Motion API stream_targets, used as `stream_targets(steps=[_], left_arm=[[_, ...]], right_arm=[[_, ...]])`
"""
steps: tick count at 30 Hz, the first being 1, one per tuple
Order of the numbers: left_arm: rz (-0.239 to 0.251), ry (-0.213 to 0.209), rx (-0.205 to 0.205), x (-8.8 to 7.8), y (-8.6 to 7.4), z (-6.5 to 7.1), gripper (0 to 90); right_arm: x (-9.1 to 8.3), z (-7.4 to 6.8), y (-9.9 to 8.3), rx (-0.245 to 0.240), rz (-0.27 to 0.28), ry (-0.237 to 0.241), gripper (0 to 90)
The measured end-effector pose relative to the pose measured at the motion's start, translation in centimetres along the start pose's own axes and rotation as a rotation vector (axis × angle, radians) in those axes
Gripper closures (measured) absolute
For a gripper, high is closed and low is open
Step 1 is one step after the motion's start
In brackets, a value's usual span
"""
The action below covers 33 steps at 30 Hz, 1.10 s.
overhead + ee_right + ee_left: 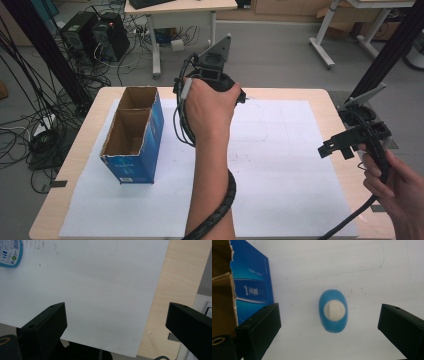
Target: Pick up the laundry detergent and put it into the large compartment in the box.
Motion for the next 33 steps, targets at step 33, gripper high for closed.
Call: stream_targets(steps=[33], left_arm=[[-0.096, 0.001, -0.001, 7.6, -0.1, 1.1, 4.8]], right_arm=[[0.6, 1.5, -0.5, 0.021, -0.011, -0.003, 3.4]])
Point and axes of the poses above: each handheld gripper's, and its own axes: x roughly forward along the jaws, y roughly out of its top, z roughly to its right, the point moved 5 cm from there along x, roughly forward along the jaws, and after that the axes turned 1 degree about -z, right-handed, at the moved point
